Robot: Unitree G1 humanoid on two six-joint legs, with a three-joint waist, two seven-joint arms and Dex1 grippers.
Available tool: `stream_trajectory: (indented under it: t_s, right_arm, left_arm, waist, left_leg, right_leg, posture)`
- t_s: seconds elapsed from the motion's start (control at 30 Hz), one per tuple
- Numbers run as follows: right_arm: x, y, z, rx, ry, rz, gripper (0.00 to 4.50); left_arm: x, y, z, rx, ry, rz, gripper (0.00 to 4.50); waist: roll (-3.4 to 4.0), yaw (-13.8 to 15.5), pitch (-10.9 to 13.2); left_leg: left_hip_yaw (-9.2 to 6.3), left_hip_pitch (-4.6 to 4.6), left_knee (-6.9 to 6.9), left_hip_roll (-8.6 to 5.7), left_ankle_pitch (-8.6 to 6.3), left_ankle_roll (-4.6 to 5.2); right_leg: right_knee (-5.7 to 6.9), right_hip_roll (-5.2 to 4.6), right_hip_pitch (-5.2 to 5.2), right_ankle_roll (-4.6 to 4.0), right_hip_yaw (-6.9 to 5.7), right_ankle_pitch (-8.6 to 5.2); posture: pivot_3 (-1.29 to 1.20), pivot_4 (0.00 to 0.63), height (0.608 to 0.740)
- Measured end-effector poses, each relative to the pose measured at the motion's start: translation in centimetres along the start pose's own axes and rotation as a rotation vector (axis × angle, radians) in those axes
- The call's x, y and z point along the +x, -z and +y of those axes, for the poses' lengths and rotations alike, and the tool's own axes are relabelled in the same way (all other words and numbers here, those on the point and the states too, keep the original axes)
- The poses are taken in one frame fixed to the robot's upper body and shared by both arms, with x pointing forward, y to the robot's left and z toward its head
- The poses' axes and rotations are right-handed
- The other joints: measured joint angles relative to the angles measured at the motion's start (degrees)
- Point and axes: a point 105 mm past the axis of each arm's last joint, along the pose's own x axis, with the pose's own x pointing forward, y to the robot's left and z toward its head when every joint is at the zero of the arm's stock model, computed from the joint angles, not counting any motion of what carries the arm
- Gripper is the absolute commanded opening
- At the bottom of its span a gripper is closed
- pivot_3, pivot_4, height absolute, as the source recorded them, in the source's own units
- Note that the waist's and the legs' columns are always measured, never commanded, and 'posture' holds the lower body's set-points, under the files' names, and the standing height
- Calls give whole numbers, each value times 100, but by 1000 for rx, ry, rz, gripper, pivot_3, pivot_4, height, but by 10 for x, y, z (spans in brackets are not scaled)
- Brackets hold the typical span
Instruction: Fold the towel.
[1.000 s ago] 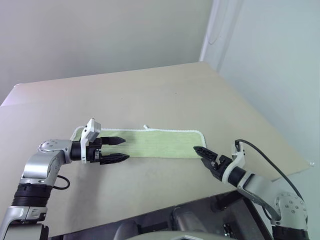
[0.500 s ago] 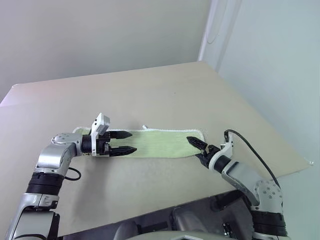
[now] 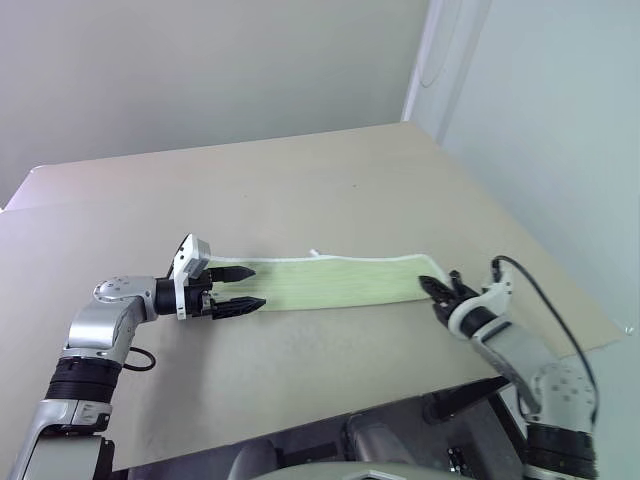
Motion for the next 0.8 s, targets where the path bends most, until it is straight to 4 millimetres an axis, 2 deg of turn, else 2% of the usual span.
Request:
stream_trajectory:
  t_s: [0.1, 0.17, 0.23, 0.33, 0.4, 0.47, 0.53, 0.67, 0.8]
  right_arm:
    - [-12, -36, -10, -80, 40, -38, 12]
    - [-17, -52, -9, -121, 39, -53, 12]
    - [-19, -60, -3, -218, 35, -34, 12]
    - [-15, -57, 17, -371, -25, 19, 12]
    - [-12, -41, 40, -480, -104, 63, 12]
    - [-10, -15, 69, -625, -210, 131, 12]
    - [-12, 8, 85, -729, -285, 188, 12]
    - [-12, 46, 87, -870, -341, 319, 12]
    - [-2, 71, 87, -943, -364, 374, 12]
  left_arm:
    - [0, -2, 0, 8, -6, -3, 4363]
    - [-1, -2, 1, 9, -9, -3, 4363]
    - [-1, -3, 3, 13, -13, -6, 4363]
    - [-1, -7, 8, 22, -26, -15, 4363]
    - [-1, -8, 12, 23, -41, -19, 4363]
    - [1, -10, 15, 34, -48, -24, 4363]
    - [2, -11, 17, 37, -50, -25, 4363]
    - [1, -8, 19, 31, -61, -22, 4363]
    - [2, -7, 21, 31, -68, -21, 4363]
  waist:
    - [0, -2, 0]
    - [0, -13, 1]
    - [3, -25, 3]
    - [5, -25, 4]
    - [12, -23, 5]
    - [14, -15, 7]
    - [10, 3, 5]
    - [6, 75, 6]
    - [4, 129, 5]
  left_leg:
    - [5, 6, 0, -2, 0, 0]
    - [5, 6, 0, -1, 0, 0]
    - [5, 8, -1, 0, 0, 0]
    - [3, 13, -1, 1, 0, 1]
    - [3, 13, -1, 2, 0, 1]
    - [1, 13, -2, 2, 0, 1]
    - [-2, 9, -1, 2, 0, 1]
    - [2, -2, -1, -1, 0, 1]
    - [3, 3, 0, -1, 0, 1]
  right_leg:
    - [2, 0, 2, 0, 3, 0]
    - [4, 6, 7, 0, 4, 0]
    - [8, 10, 11, -1, 6, 0]
    - [12, 16, 14, -1, 8, 0]
    - [13, 17, 13, -1, 8, 0]
    - [11, 17, 9, -1, 7, 0]
    - [4, 15, 2, 0, 5, 1]
    - [-11, 5, 0, 2, 4, 0]
    - [-7, 5, 0, 2, 3, 1]
  posture:
    - [0, 0, 740]
    - [0, 0, 740]
    - [0, 0, 740]
    - [0, 0, 740]
    - [0, 0, 740]
    - [0, 0, 740]
    - [0, 0, 740]
    - [0, 0, 740]
    - [0, 0, 740]
